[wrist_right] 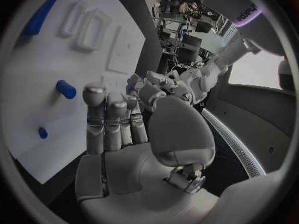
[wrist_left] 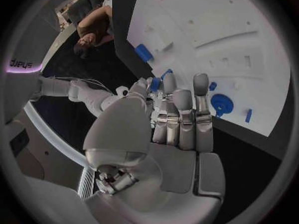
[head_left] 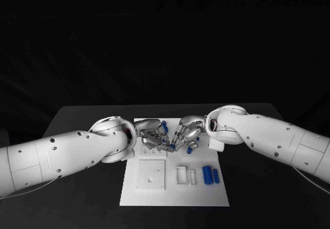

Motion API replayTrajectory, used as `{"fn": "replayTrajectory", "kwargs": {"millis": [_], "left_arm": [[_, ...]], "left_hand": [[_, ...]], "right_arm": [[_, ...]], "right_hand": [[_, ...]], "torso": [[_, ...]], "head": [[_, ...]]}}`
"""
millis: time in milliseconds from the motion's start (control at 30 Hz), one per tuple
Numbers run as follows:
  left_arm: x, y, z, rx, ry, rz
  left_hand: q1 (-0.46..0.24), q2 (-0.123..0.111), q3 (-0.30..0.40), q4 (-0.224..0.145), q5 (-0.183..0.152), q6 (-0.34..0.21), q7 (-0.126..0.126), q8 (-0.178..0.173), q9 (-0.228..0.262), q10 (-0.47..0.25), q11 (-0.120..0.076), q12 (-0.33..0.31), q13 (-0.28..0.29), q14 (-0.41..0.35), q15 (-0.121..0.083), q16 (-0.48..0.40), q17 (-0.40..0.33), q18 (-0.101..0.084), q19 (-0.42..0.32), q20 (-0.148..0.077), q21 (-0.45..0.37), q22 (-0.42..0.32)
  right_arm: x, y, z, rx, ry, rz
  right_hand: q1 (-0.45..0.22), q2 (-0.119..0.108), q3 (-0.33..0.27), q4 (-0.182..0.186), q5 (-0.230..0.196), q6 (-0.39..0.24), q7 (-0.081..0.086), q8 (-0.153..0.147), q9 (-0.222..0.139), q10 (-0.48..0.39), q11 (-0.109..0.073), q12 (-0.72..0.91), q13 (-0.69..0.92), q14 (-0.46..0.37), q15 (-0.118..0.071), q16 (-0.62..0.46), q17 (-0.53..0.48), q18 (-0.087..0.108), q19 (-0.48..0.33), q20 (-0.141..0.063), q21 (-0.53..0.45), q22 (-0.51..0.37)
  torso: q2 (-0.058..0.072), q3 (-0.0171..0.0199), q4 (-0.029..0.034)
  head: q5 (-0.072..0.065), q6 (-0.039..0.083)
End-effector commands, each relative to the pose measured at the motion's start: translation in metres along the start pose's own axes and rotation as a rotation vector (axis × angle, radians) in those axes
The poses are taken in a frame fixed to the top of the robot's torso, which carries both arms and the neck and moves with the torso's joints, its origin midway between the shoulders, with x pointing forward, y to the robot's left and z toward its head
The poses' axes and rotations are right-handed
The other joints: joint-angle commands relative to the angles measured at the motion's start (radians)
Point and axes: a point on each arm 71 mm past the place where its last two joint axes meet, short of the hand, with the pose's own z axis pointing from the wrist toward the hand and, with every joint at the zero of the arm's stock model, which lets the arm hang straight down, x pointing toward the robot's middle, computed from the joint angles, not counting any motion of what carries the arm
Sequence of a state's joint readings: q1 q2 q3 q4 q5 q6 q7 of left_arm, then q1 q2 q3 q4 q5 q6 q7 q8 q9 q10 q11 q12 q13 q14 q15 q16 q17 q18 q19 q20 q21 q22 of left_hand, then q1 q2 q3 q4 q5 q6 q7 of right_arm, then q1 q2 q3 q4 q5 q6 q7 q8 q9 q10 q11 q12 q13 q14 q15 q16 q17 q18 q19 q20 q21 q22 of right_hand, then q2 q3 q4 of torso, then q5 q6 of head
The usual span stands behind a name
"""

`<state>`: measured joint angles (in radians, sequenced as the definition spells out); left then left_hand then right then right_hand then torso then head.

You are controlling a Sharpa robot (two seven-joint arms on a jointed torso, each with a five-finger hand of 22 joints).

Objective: Assemble the parts on the task board

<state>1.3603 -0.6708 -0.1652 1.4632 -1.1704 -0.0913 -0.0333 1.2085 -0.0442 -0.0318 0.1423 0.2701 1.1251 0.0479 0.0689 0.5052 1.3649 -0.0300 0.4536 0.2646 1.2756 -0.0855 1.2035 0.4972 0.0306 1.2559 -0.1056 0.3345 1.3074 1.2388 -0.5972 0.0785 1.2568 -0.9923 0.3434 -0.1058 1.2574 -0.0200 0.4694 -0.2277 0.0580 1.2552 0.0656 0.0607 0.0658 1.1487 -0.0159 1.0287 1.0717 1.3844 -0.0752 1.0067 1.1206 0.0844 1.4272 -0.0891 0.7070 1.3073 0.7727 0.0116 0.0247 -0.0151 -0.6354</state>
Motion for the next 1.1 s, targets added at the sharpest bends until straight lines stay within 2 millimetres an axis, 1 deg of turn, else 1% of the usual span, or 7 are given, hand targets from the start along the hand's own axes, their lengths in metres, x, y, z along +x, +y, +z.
{"fn": "replayTrajectory", "kwargs": {"millis": [33,267,500,567,767,867,1100], "left_arm": [[0.0003,-0.0024,0.0011,0.009,-0.005,-0.008],[0.0021,-0.0052,0.0025,0.017,0.01,-0.013],[0.0041,-0.0062,0.0029,0.019,0.032,-0.014],[0.0047,-0.0066,0.003,0.021,0.037,-0.014],[0.0066,-0.0082,0.0033,0.026,0.053,-0.013],[0.0073,-0.009,0.0035,0.029,0.057,-0.013],[0.0076,-0.0098,0.0037,0.034,0.057,-0.023]], "left_hand": [[0.001,0.012,-0.006,-0.001,0.002,-0.002,0.001,-0.004,-0.007,0.003,0.001,-0.004,-0.001,-0.004,0.001,0.006,-0.001,-0.003,-0.005,0.001,0.005,0.019],[0.014,0.046,-0.016,-0.017,0.007,-0.002,0.001,-0.004,-0.025,0.001,0.002,-0.008,-0.003,-0.006,0.001,0.006,-0.001,-0.004,-0.006,0.001,0.005,0.019],[0.044,0.079,-0.012,-0.05,0.016,0.008,-0.003,-0.004,-0.042,0.001,0.0,-0.021,-0.01,-0.007,0.0,0.008,0.0,-0.005,-0.009,0.001,0.006,0.019],[0.054,0.09,-0.008,-0.064,0.031,0.01,-0.002,-0.004,-0.072,0.003,0.001,-0.031,-0.017,-0.007,0.001,0.009,0.0,-0.005,-0.01,0.001,0.007,0.019],[0.073,0.103,-0.001,-0.084,0.062,0.02,-0.004,-0.003,-0.115,0.012,0.001,-0.05,-0.03,-0.008,0.001,0.015,0.002,-0.005,-0.012,0.001,0.01,0.02],[0.084,0.107,0.006,-0.092,0.08,0.023,-0.006,-0.003,-0.119,0.014,0.0,-0.053,-0.032,-0.008,0.0,0.016,0.003,-0.005,-0.013,0.0,0.012,0.02],[0.096,0.12,0.018,-0.105,0.092,0.021,-0.005,-0.003,-0.124,0.017,0.0,-0.059,-0.036,-0.008,0.0,0.022,0.005,-0.005,-0.014,0.0,0.015,0.02]], "right_arm": [[0.0027,0.0023,0.0007,-0.011,0.03,0.014],[0.0028,0.0029,0.0013,-0.014,0.03,0.022],[0.002,0.0017,0.0015,-0.017,0.032,0.051],[0.002,0.0017,0.0016,-0.018,0.034,0.057],[0.0021,0.002,0.0022,-0.021,0.036,0.066],[0.0021,0.0022,0.0025,-0.021,0.037,0.067],[0.0027,0.0031,0.0036,-0.022,0.041,0.071]], "right_hand": [[-0.003,0.008,0.001,0.0,0.005,0.008,0.001,0.004,0.007,-0.009,0.001,-0.006,-0.001,-0.006,0.001,-0.004,-0.001,0.003,-0.007,-0.003,-0.006,0.075],[-0.004,0.009,0.003,0.0,0.009,0.008,0.001,0.003,0.007,-0.011,0.001,-0.008,-0.002,-0.007,0.001,-0.005,-0.001,0.003,-0.008,-0.003,-0.008,0.074],[-0.006,0.008,0.004,0.0,0.013,0.008,0.001,0.003,0.008,-0.012,0.001,-0.009,-0.003,-0.007,0.001,-0.005,-0.001,0.003,-0.008,-0.003,-0.01,0.074],[-0.006,0.007,0.005,0.0,0.014,0.008,0.001,0.004,0.008,-0.012,0.0,-0.009,-0.003,-0.007,0.001,-0.005,-0.001,0.003,-0.008,-0.003,-0.01,0.074],[-0.007,0.007,0.006,0.0,0.018,0.008,0.001,0.003,0.008,-0.013,0.0,-0.009,-0.003,-0.008,0.001,-0.007,-0.002,0.003,-0.008,-0.003,-0.011,0.074],[-0.007,0.007,0.006,0.0,0.018,0.008,0.001,0.003,0.008,-0.013,0.0,-0.009,-0.003,-0.008,0.001,-0.007,-0.002,0.003,-0.008,-0.003,-0.011,0.074],[-0.009,0.005,0.009,0.0,0.027,0.008,0.001,0.003,0.008,-0.014,0.0,-0.011,-0.004,-0.008,0.001,-0.007,-0.002,0.004,-0.008,-0.003,-0.011,0.074]], "torso": [[0.0,-0.0004,0.0011],[0.0,-0.0004,0.0007],[0.0,-0.0008,0.0001],[0.0,-0.0004,0.0005],[0.0,0.0003,0.0007],[0.0,0.0004,0.0005],[0.0,0.0006,-0.0001]], "head": [[-0.001,-0.002],[-0.001,-0.003],[-0.003,-0.004],[-0.003,-0.005],[-0.005,-0.005],[-0.005,-0.006],[-0.005,-0.005]]}}
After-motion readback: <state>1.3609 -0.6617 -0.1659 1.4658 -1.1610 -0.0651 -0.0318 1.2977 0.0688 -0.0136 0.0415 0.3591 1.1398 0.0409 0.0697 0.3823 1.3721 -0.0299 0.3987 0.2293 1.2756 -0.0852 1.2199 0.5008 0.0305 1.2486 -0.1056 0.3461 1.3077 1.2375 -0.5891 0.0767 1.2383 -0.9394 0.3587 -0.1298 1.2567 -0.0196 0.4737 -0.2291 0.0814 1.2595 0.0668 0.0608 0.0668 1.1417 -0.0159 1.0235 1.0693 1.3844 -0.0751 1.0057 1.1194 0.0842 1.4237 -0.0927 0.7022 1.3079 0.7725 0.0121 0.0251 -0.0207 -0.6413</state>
